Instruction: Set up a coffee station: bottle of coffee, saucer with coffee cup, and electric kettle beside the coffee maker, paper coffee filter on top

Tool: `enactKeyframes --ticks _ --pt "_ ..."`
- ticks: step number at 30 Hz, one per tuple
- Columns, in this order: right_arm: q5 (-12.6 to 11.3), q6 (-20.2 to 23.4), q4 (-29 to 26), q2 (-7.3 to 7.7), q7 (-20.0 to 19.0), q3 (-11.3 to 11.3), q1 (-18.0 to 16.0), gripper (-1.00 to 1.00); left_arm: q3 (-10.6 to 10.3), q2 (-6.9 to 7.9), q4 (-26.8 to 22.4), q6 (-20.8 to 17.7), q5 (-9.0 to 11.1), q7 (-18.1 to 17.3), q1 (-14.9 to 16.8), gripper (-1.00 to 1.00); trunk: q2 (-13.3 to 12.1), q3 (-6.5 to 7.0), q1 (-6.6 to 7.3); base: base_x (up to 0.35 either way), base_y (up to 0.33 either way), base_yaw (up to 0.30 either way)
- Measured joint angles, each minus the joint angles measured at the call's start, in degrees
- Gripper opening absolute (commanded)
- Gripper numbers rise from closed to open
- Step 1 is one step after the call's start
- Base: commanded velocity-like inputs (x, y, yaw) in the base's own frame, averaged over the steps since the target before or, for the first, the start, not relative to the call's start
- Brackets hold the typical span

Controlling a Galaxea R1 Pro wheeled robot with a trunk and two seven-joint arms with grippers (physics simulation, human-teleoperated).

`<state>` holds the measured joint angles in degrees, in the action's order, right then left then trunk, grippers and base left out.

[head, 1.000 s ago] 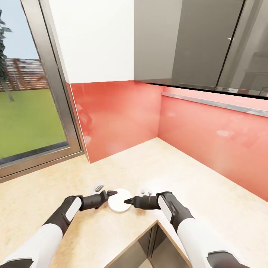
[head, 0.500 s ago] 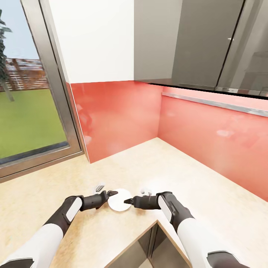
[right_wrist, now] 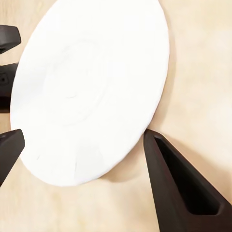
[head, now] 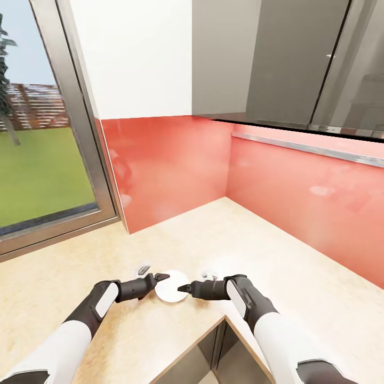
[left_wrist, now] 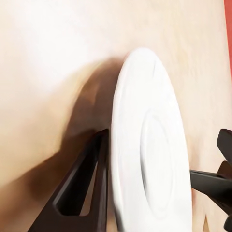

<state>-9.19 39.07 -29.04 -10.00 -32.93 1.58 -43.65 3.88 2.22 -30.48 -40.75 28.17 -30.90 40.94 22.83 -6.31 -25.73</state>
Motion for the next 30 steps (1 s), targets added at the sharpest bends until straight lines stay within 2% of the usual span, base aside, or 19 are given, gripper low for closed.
enactKeyframes --ticks 6,7,10,14,25,30 --pt "-0.01 -0.02 0.02 0.0 0.0 -0.01 0.0 1.0 -0.02 -0.02 0.04 -0.01 0.07 -0.05 0.0 1.0 0.0 0.0 0.0 0.0 0.0 0.0" --pt "0.0 -0.01 0.02 0.0 -0.01 -0.01 0.0 1.0 -0.01 -0.01 0.06 -0.02 0.16 -0.06 0.0 -1.0 0.0 0.0 0.0 0.0 0.0 0.0" --pt "-0.04 -0.01 0.04 0.0 0.0 -0.02 0.0 1.0 -0.01 0.0 0.08 -0.03 0.25 -0.03 0.0 -1.0 0.0 0.0 0.0 0.0 0.0 0.0" --pt "0.06 -0.08 0.06 0.0 0.0 -0.03 -0.01 1.0 0.11 0.0 0.37 -0.52 1.47 0.06 -0.01 -1.0 0.0 0.0 0.0 0.0 0.0 0.0" --pt "0.05 -0.05 0.03 0.0 0.0 -0.02 0.0 1.0 0.1 0.01 0.41 -0.55 1.59 0.05 -0.01 -1.0 0.0 0.0 0.0 0.0 0.0 0.0" --pt "0.08 0.1 -0.48 0.0 -0.01 0.03 0.0 1.0 0.03 0.25 0.74 -0.93 2.8 0.01 0.0 -1.0 0.0 0.0 0.0 0.0 0.0 0.0"
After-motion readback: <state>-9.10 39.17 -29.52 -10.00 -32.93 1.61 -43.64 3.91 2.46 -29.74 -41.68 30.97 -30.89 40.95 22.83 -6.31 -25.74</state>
